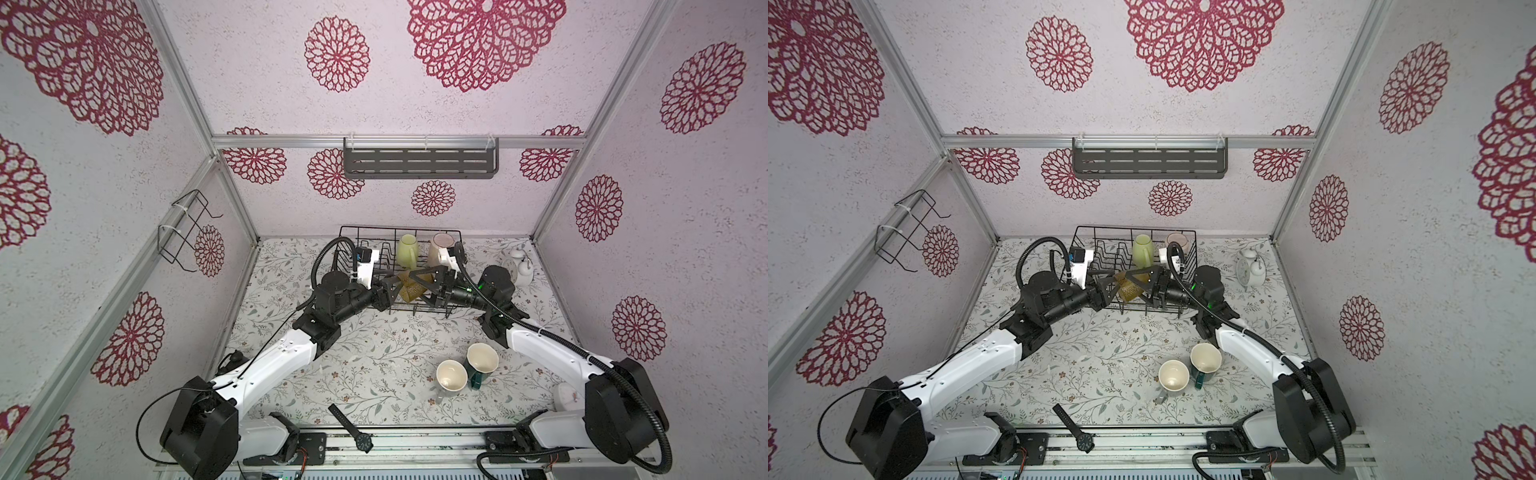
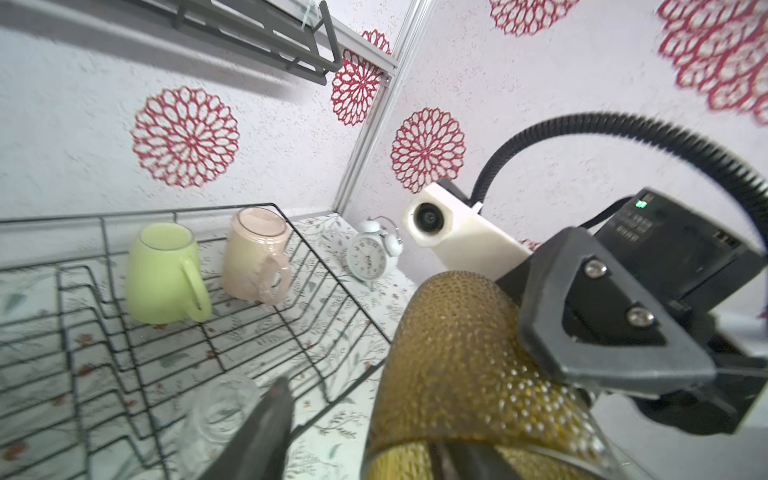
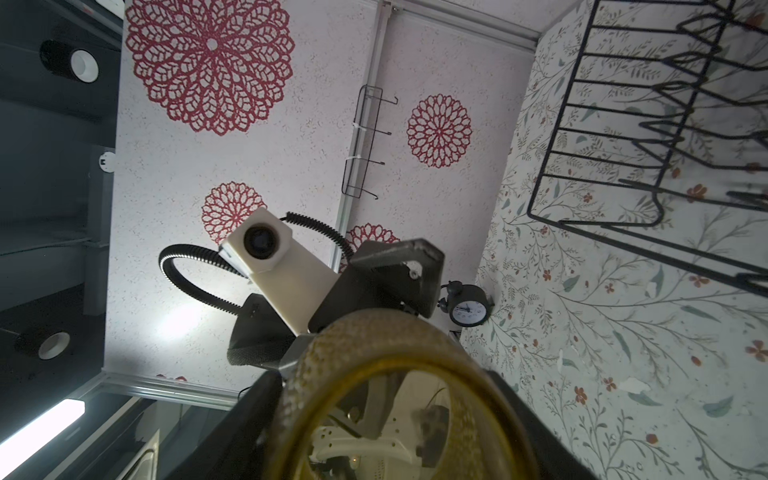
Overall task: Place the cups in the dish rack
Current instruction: 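Grasp the amber glass with the right gripper while left gripper opens, then lower the amber glass upside down into the rack beside the green mug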
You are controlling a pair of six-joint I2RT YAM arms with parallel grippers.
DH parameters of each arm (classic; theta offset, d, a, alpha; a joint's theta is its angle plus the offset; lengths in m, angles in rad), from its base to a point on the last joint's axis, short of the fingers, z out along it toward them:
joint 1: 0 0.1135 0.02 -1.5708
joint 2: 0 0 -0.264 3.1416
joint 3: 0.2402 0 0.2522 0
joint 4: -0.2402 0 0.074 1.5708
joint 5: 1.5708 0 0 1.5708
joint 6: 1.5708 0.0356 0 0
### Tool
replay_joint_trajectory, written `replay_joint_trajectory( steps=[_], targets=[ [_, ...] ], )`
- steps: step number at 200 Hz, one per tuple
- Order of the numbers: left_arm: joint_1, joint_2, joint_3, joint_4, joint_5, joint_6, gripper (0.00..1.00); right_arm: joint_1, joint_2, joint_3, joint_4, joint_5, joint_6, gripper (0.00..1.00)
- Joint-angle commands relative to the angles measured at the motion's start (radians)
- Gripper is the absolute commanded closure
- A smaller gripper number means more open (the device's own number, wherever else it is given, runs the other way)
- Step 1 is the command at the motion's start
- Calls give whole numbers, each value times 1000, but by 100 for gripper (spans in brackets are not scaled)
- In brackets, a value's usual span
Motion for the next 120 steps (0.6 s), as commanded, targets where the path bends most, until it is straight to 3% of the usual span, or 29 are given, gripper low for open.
replay_joint_trajectory(
  steps=[1, 20, 58, 120],
  targets=[
    [13, -6, 1, -64, -18, 34, 31, -2, -6, 50, -57, 29, -132, 31],
    [22, -27, -5, -136, -56, 63, 20, -21, 22, 91, -146, 48, -233, 31],
    [39, -115, -68, -226, -189, 109, 8, -64, 121, 203, -337, 130, -466, 32],
    [76, -253, -153, -360, -519, 84, 0, -65, 335, 456, -607, 363, -836, 31]
  ],
)
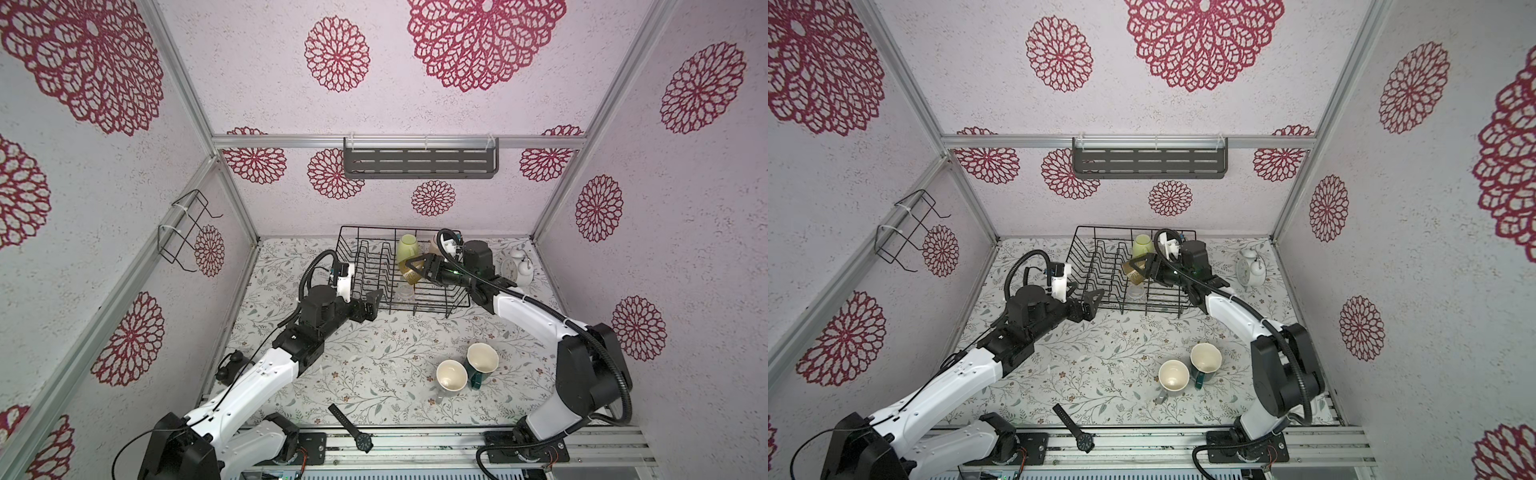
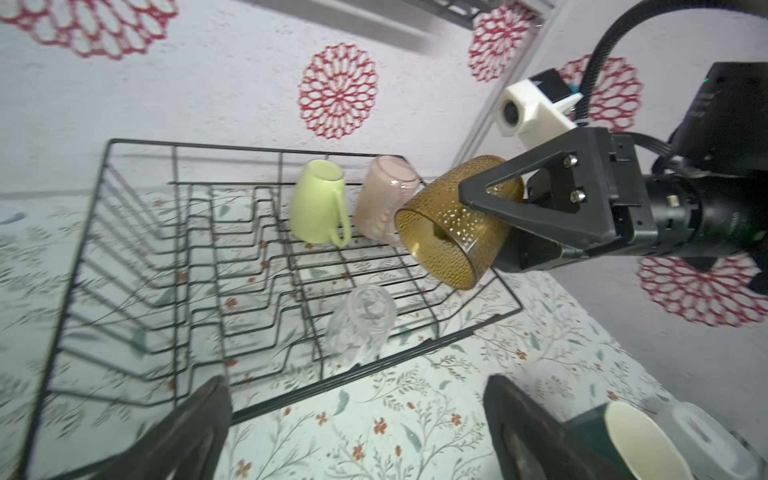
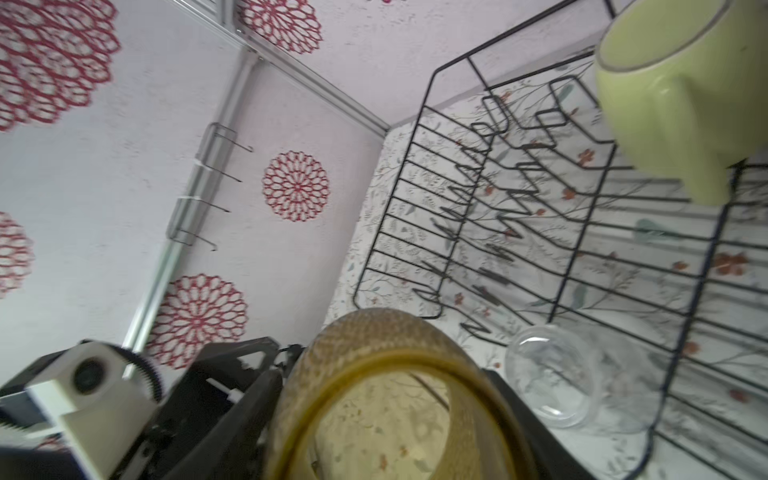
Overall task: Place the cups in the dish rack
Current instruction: 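Lower the amber glass upside down into the rack beside the green mug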
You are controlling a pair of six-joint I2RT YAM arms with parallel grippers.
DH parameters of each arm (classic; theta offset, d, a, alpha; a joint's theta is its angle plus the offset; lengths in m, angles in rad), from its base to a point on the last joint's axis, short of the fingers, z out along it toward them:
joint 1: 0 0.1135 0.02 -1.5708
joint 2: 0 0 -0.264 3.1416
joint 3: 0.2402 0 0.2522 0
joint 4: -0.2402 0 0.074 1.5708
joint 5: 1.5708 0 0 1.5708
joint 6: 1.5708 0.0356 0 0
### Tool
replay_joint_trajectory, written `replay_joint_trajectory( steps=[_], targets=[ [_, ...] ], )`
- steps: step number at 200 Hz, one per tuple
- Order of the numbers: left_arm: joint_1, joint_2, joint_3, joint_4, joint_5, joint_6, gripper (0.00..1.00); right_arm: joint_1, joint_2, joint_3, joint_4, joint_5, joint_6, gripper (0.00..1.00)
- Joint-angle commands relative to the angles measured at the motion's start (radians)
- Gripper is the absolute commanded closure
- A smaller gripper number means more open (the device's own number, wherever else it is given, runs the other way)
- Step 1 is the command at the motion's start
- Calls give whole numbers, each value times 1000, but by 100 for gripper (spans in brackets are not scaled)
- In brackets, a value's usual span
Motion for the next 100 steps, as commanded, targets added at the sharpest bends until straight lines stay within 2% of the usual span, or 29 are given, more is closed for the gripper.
replay_joint_trajectory(
  steps=[1, 23, 51, 100],
  targets=[
    [21, -39, -11, -88, -193, -1, 0, 2, 47, 93, -103, 137, -209, 31],
    [35, -59, -27, -131, -284, -12, 1, 4, 122, 158, -124, 234, -271, 31],
    [51, -76, -10, -219, -373, -31, 1, 13, 211, 266, -158, 299, -338, 31],
    [64, -163, -97, -199, -450, -36, 0, 61, 362, 450, -295, 456, -508, 31]
  ],
)
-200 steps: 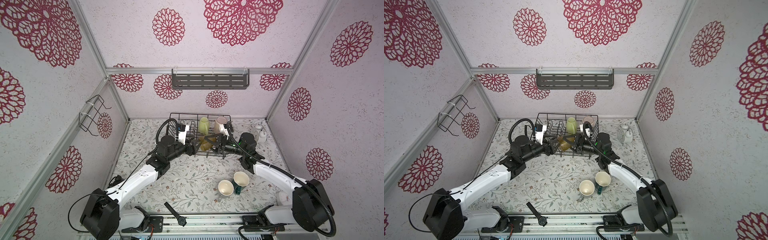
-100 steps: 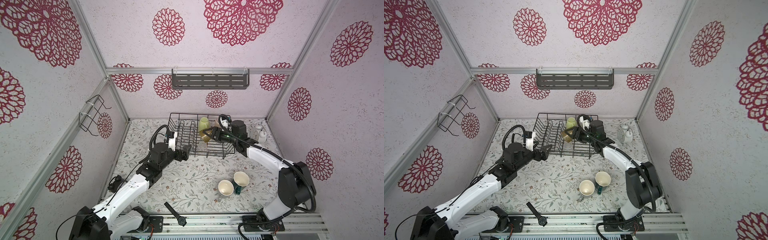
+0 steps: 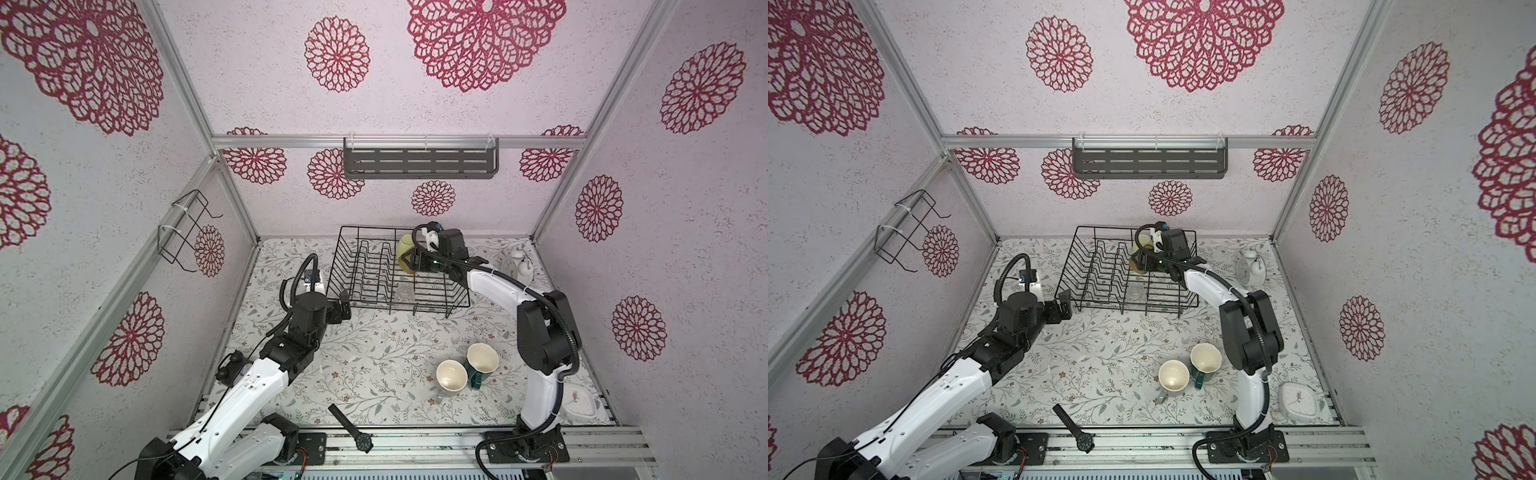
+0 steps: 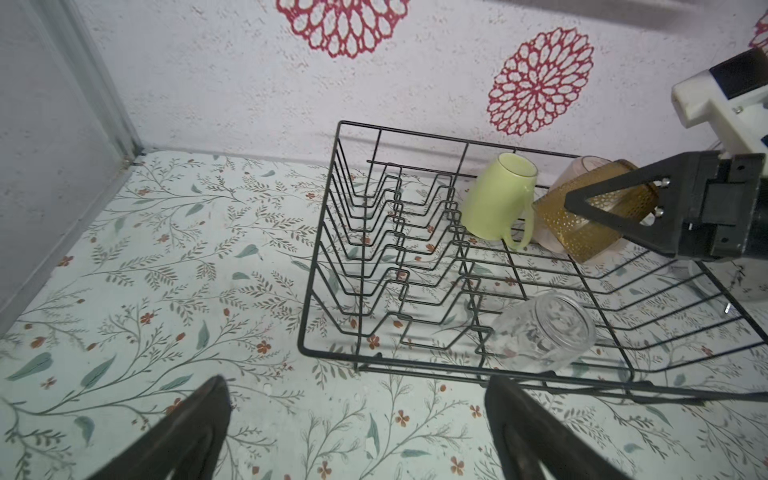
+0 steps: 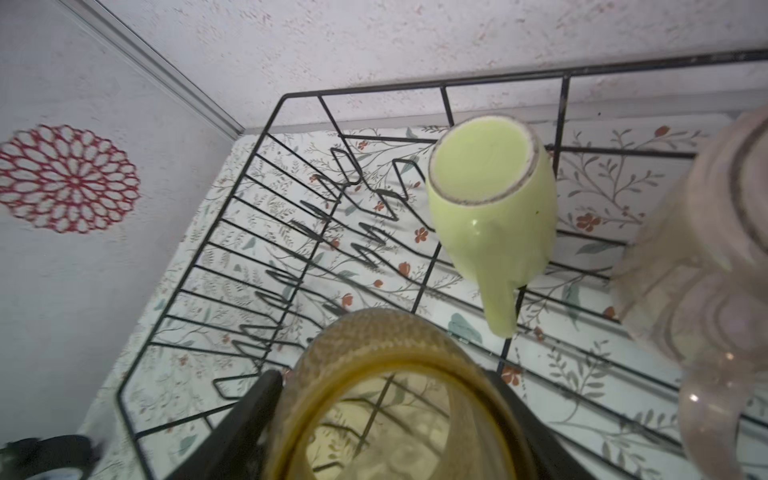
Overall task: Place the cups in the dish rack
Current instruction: 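Lower the amber glass upside down into the rack beside the green mug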
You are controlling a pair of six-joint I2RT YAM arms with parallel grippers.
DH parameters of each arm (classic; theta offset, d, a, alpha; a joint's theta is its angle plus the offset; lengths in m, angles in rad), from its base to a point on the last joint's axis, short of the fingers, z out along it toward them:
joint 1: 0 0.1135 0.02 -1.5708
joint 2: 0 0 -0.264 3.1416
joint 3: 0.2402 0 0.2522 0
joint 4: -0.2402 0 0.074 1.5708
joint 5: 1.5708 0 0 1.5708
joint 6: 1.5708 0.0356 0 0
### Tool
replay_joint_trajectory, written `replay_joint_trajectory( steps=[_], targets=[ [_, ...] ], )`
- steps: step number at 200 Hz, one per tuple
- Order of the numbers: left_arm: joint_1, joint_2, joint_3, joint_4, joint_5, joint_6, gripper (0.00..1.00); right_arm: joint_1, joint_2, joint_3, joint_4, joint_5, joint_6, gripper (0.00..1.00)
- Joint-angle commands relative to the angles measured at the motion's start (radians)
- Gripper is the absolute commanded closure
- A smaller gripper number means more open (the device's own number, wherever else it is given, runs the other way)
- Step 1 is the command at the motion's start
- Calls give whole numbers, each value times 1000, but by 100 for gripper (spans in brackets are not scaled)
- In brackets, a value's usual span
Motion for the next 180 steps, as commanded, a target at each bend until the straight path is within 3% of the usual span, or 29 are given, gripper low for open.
replay_joint_trajectory(
  steps=[1, 62, 115, 180],
  targets=[
    [12, -57, -55, -1, -83, -14, 0, 34, 27, 91, -78, 126, -137, 31],
    [61, -149, -150, 41, -206, -53, 3, 95, 138, 203, -183, 269, -213, 31],
    [79, -185, -167, 31, -232, -34, 3, 108, 246, 333, -277, 334, -200, 31],
    [83, -210, -165, -14, -248, -51, 3, 108, 287, 371, -318, 378, -200, 29]
  ],
)
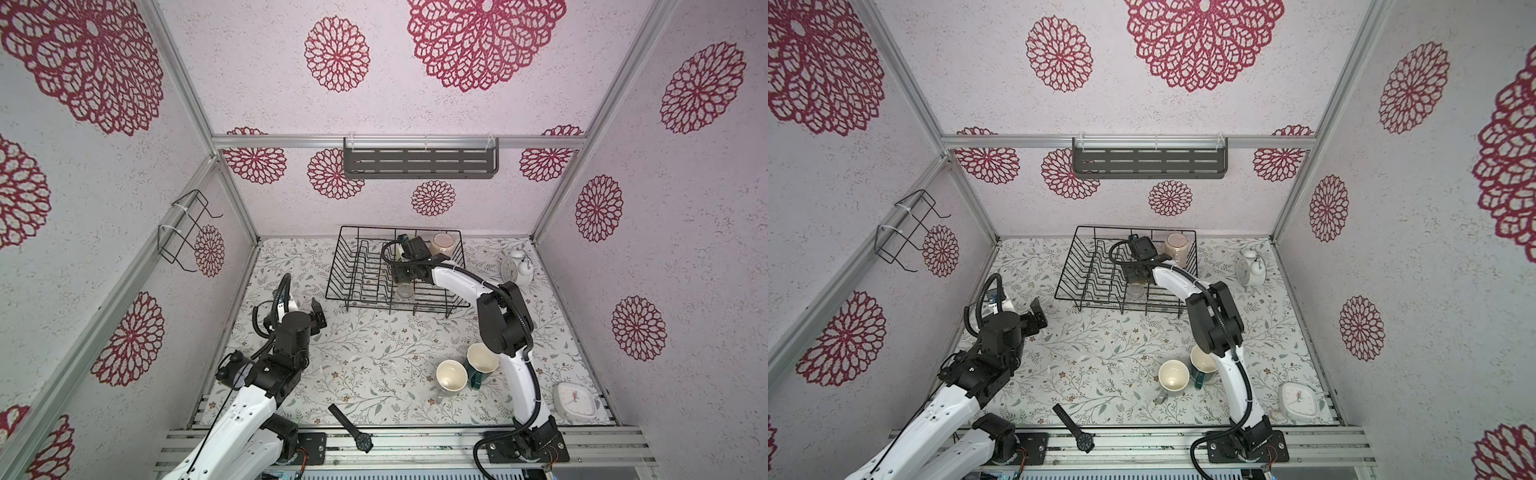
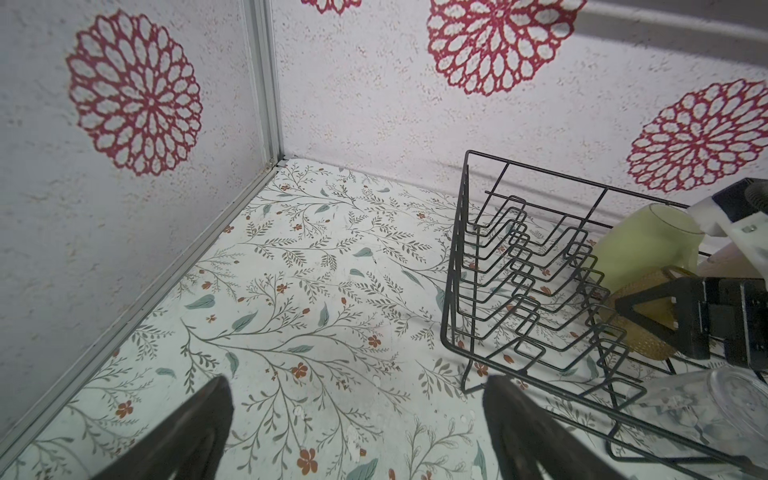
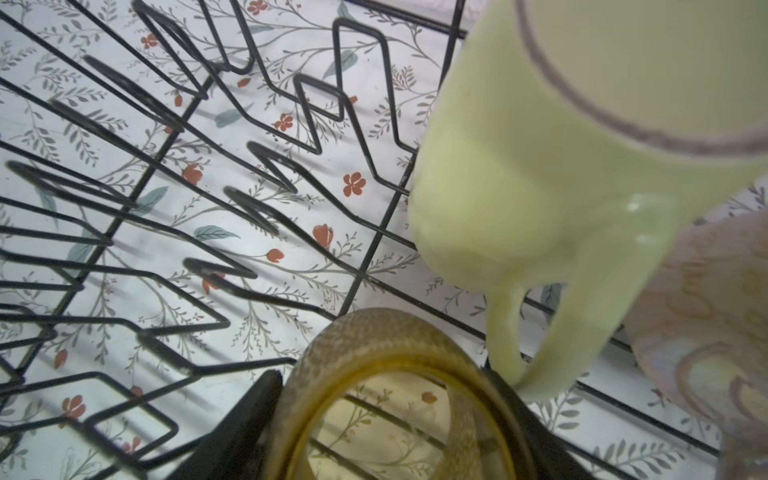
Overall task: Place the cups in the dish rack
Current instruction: 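Lower the amber glass upside down into the rack beside the green mug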
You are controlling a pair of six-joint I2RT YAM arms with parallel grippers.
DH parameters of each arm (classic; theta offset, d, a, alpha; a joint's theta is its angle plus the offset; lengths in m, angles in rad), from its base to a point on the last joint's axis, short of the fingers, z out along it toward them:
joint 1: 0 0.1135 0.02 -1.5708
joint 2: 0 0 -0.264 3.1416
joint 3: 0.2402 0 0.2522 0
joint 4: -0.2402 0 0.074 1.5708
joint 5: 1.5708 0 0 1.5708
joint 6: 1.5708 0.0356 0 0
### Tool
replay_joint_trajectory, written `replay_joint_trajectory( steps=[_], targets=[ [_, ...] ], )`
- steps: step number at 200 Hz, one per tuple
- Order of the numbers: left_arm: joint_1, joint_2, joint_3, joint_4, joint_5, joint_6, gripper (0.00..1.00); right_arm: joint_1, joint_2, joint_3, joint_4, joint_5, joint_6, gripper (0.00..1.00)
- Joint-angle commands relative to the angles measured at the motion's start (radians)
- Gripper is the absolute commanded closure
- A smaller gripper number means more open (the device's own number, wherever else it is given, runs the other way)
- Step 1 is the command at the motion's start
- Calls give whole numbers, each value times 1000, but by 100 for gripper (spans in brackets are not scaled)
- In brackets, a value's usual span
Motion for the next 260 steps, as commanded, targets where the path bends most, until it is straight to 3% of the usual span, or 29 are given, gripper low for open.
replay_joint_trajectory(
  steps=[1, 88, 154, 213, 260],
  targets=[
    [11, -15, -14, -4, -25, -19, 3, -2, -3, 50, -23, 51, -16, 29],
    [15, -24, -15, -8, -19, -29, 3, 2, -12, 53, -54, 38, -14, 16],
    [15, -68, -40, -17, -18, -54, 3, 2, -48, 28, -26, -37, 33, 18],
    [18, -92, -65, 22, -8, -36, 3, 5, -74, 19, -45, 34, 2, 15],
    [21, -100, -55, 2, 2, -40, 3, 5, -163, 16, -64, 26, -16, 13]
  ],
)
